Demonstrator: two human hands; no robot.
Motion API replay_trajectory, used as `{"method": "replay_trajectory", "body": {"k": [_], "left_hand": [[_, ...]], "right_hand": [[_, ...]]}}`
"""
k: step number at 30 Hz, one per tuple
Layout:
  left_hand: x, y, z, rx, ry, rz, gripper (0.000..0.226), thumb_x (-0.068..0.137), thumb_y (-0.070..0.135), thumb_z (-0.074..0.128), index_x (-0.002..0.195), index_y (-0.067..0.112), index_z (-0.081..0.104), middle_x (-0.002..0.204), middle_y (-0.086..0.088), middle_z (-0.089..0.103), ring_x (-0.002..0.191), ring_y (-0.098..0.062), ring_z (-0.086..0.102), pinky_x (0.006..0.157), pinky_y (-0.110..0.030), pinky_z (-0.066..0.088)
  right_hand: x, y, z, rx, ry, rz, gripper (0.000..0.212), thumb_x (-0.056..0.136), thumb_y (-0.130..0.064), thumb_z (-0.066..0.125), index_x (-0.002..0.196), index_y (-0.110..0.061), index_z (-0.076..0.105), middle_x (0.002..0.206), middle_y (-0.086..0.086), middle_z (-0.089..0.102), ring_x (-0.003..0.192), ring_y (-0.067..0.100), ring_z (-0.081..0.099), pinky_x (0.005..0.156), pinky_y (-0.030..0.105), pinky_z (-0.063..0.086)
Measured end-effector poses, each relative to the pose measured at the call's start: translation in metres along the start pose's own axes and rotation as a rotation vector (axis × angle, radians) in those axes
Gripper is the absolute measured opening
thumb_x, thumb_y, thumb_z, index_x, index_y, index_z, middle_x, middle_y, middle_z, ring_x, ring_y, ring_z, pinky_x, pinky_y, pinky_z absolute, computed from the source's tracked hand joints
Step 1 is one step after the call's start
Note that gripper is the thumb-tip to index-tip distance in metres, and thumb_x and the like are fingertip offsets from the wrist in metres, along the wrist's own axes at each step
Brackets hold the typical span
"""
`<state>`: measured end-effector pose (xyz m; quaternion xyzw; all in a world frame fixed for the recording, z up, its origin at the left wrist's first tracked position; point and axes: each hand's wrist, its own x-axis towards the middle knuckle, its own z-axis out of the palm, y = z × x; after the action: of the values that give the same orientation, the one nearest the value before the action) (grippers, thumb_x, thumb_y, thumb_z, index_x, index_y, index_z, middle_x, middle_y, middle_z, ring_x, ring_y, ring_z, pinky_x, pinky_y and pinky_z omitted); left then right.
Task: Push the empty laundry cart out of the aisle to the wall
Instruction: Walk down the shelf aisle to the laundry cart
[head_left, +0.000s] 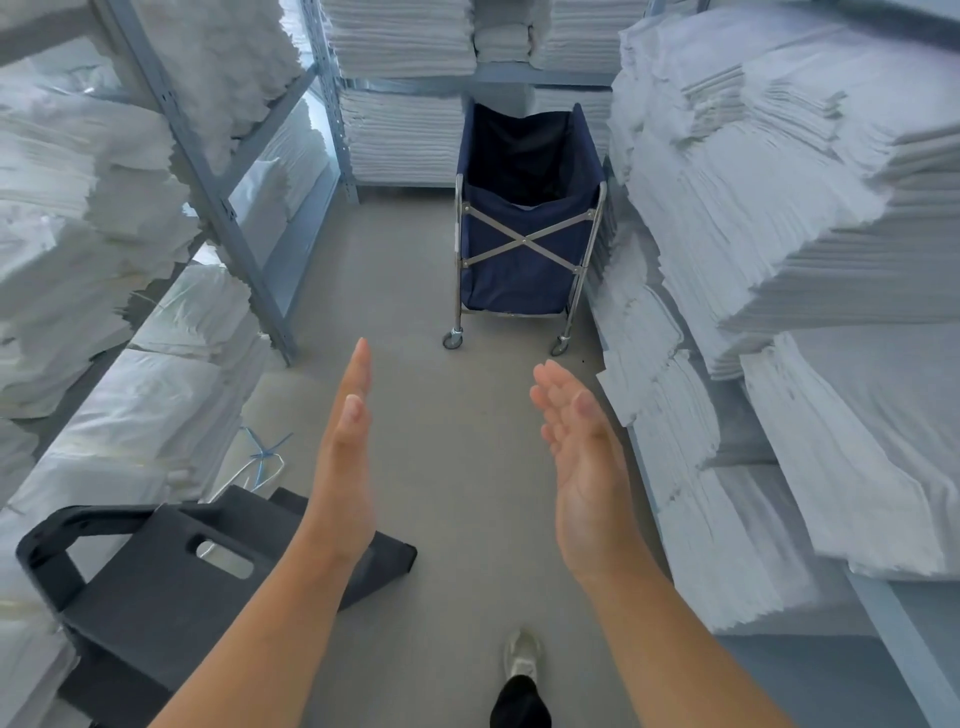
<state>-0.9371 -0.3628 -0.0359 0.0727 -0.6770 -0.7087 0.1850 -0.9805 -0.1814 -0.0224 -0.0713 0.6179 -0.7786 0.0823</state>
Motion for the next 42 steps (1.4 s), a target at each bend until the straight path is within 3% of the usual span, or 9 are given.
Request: {"method": "replay_trajectory", "body": {"k": [5, 11, 16, 23, 27, 31, 42], "left_hand": [[0.044, -0.007, 0.009, -0.007, 0.050, -0.029, 0.058, 0.082, 0.071, 0.035, 0.137, 0.054, 0.037, 0.156, 0.030, 0.030, 0.148, 0.006, 0.022, 0.127, -0.043, 0.009], [0.096, -0.016, 0.033, 0.002, 0.073, -0.021, 0.062, 0.079, 0.083, 0.041, 0.136, 0.058, 0.037, 0.158, 0.029, 0.028, 0.148, 0.007, 0.020, 0.126, -0.040, 0.009], [0.135, -0.025, 0.055, 0.021, 0.100, -0.022, 0.055, 0.083, 0.071, 0.033, 0.136, 0.056, 0.036, 0.157, 0.030, 0.028, 0.149, 0.006, 0.019, 0.127, -0.042, 0.008], [0.178, -0.032, 0.071, 0.029, 0.132, -0.015, 0.055, 0.083, 0.075, 0.034, 0.135, 0.058, 0.036, 0.158, 0.030, 0.027, 0.149, 0.006, 0.019, 0.127, -0.043, 0.008], [0.198, -0.035, 0.067, 0.032, 0.157, -0.011, 0.075, 0.074, 0.090, 0.041, 0.139, 0.053, 0.034, 0.160, 0.026, 0.027, 0.149, 0.006, 0.018, 0.126, -0.041, 0.009], [0.227, -0.043, 0.056, 0.033, 0.193, -0.024, 0.065, 0.081, 0.075, 0.033, 0.141, 0.048, 0.032, 0.161, 0.023, 0.026, 0.149, 0.005, 0.019, 0.127, -0.044, 0.008], [0.348, -0.064, 0.007, 0.013, 0.241, -0.043, 0.062, 0.080, 0.071, 0.033, 0.139, 0.051, 0.032, 0.157, 0.029, 0.027, 0.147, 0.009, 0.019, 0.127, -0.039, 0.009]], "right_hand": [[0.042, 0.004, -0.005, 0.022, -0.013, 0.008, 0.063, 0.076, -0.071, 0.049, 0.129, -0.039, 0.059, 0.139, -0.022, 0.061, 0.133, -0.003, 0.051, 0.118, 0.031, 0.030], [0.106, 0.004, -0.020, 0.025, -0.048, 0.019, 0.062, 0.079, -0.071, 0.047, 0.131, -0.040, 0.057, 0.140, -0.023, 0.060, 0.133, -0.004, 0.051, 0.115, 0.028, 0.031], [0.153, 0.000, -0.035, 0.040, -0.073, 0.025, 0.060, 0.077, -0.072, 0.047, 0.129, -0.043, 0.058, 0.138, -0.026, 0.060, 0.133, -0.005, 0.050, 0.111, 0.025, 0.032], [0.206, -0.001, -0.042, 0.060, -0.096, 0.027, 0.061, 0.076, -0.069, 0.049, 0.129, -0.040, 0.058, 0.135, -0.028, 0.061, 0.132, -0.006, 0.051, 0.107, 0.017, 0.037], [0.233, 0.006, -0.036, 0.055, -0.104, 0.038, 0.060, 0.077, -0.070, 0.049, 0.128, -0.040, 0.059, 0.137, -0.027, 0.061, 0.133, -0.005, 0.050, 0.113, 0.023, 0.033], [0.265, 0.014, -0.024, 0.031, -0.127, 0.046, 0.058, 0.079, -0.071, 0.048, 0.129, -0.043, 0.058, 0.139, -0.026, 0.059, 0.135, -0.004, 0.048, 0.117, 0.029, 0.030], [0.388, 0.031, 0.041, 0.013, -0.158, 0.061, 0.061, 0.078, -0.069, 0.048, 0.131, -0.041, 0.058, 0.139, -0.026, 0.059, 0.133, -0.005, 0.050, 0.116, 0.029, 0.031]]}}
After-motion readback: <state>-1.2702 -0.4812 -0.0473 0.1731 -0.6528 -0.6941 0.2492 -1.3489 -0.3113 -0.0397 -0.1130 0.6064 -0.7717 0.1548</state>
